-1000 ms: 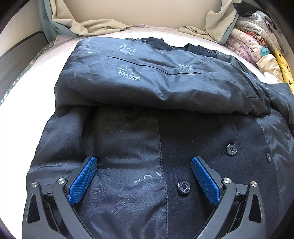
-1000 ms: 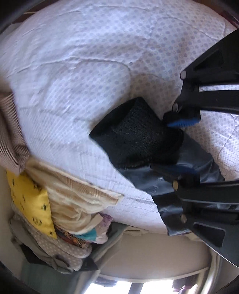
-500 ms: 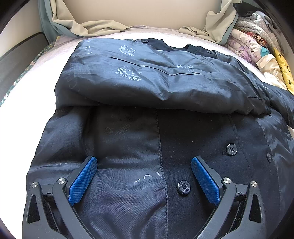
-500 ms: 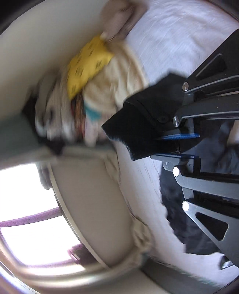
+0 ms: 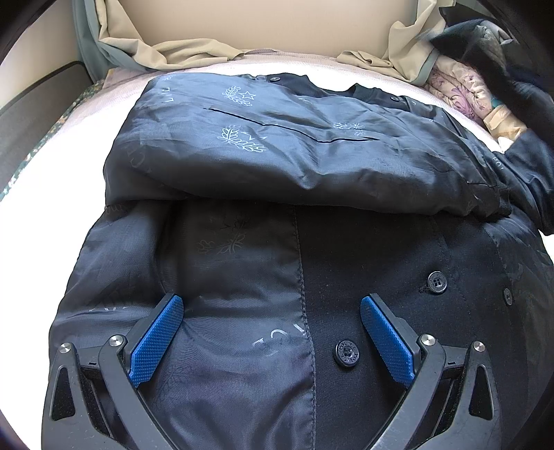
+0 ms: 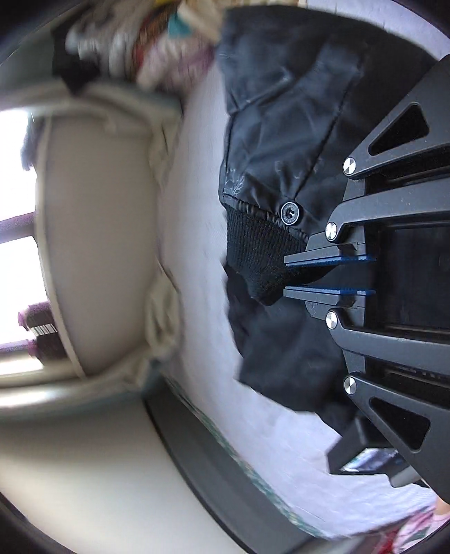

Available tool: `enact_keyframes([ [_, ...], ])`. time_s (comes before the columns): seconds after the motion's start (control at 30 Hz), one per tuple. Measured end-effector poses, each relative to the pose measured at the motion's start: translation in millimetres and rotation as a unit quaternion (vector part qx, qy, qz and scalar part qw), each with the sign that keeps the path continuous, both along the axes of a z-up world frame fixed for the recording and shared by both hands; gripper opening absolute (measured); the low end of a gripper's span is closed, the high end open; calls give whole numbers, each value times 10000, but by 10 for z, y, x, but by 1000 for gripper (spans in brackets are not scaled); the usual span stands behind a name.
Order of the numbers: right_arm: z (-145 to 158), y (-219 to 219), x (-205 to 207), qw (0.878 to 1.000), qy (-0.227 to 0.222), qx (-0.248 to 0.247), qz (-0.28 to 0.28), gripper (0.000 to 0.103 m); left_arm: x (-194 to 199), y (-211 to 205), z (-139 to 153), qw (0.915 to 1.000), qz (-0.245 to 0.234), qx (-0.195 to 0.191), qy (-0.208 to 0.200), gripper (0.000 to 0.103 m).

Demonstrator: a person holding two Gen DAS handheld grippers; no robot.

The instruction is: Fold large clothes

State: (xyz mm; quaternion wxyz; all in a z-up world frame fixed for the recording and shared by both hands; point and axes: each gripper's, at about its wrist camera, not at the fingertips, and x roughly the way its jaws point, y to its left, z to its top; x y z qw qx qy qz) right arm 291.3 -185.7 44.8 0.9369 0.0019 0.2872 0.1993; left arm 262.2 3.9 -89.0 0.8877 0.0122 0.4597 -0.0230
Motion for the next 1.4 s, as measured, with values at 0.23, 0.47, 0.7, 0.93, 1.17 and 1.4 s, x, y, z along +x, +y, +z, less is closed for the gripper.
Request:
enact_keyframes([
  [0.23, -639, 417, 222, 9960, 777, -248, 376, 4, 4, -8, 10, 10000, 7, -15, 9, 103],
  [0.47, -562, 246, 139, 9947, 972, 151, 306, 65, 44, 13, 37, 9999, -6, -103, 71, 103],
  [0.7, -623, 116, -196, 9907, 1062, -816, -224, 61, 61, 27, 30, 9999, -12, -136, 83, 103],
  [0.93, -988, -264, -215, 9782, 1469, -1086, -986, 59, 71, -13, 46, 9998, 12, -130, 141, 103],
  [1.17, -1359, -476, -133, 9768, 1496, -1020, -1142, 65, -77, -68, 236, 9975, -280, -551, 341, 102],
  [1.4, -1427, -455, -166, 9801, 1273, -1055, -1095, 75, -22, -209, 741, 9911, -761, -1095, 2, 100],
])
